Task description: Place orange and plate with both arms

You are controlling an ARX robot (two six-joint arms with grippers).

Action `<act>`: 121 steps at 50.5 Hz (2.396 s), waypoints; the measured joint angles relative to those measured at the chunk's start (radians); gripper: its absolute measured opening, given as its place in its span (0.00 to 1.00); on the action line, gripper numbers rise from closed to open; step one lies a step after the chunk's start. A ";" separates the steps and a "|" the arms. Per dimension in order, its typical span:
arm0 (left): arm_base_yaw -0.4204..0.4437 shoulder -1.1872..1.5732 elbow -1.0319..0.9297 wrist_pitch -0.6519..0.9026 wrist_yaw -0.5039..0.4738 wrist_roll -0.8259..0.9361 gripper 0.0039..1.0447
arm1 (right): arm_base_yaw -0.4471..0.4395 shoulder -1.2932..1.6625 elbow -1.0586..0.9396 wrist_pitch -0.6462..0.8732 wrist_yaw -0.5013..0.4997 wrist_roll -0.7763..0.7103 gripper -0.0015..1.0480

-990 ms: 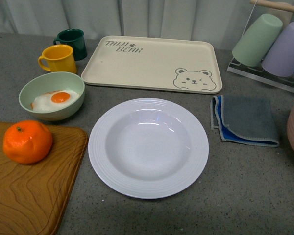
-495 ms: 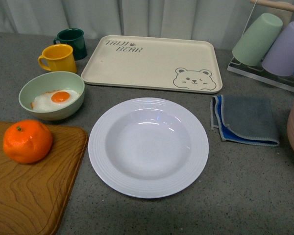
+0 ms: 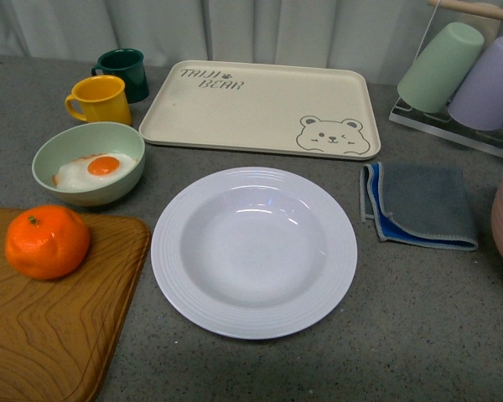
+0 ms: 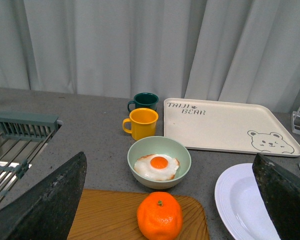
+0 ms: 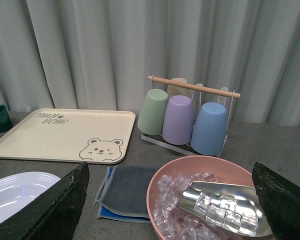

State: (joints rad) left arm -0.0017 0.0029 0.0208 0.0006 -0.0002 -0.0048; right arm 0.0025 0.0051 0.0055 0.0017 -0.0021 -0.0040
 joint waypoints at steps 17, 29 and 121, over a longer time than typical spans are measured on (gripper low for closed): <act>0.000 0.000 0.000 0.000 0.000 0.000 0.94 | 0.000 0.000 0.000 0.000 0.000 0.000 0.91; 0.000 0.000 0.000 0.000 0.000 0.000 0.94 | 0.000 0.000 0.000 0.000 0.000 0.000 0.91; -0.046 1.844 0.702 0.110 0.010 -0.241 0.77 | 0.000 -0.001 0.000 0.000 0.000 0.000 0.91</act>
State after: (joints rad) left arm -0.0475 1.8473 0.7223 0.1108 0.0101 -0.2455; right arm 0.0025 0.0040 0.0055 0.0017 -0.0017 -0.0040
